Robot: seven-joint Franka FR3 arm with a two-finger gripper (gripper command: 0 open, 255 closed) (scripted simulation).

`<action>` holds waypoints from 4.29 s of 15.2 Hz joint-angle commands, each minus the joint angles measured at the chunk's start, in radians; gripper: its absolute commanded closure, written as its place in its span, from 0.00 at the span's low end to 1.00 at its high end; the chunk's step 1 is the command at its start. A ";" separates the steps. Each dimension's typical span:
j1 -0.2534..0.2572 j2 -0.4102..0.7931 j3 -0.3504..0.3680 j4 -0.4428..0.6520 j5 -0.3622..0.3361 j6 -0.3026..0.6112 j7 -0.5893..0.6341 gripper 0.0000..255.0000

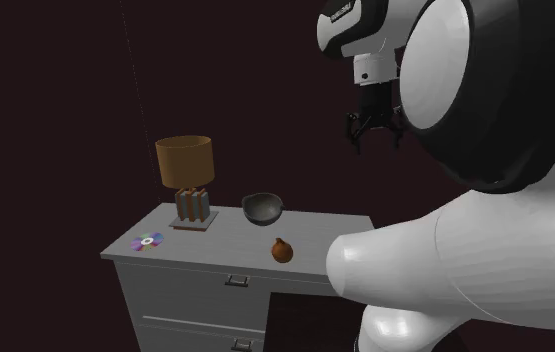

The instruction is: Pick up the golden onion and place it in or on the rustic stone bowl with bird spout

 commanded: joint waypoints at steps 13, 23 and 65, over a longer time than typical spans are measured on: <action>0.052 0.133 0.197 -0.197 0.125 0.267 0.263 0.00; 0.072 0.417 0.370 -0.221 0.163 0.524 0.496 0.00; 0.156 0.733 0.550 -0.331 0.156 0.827 0.993 0.00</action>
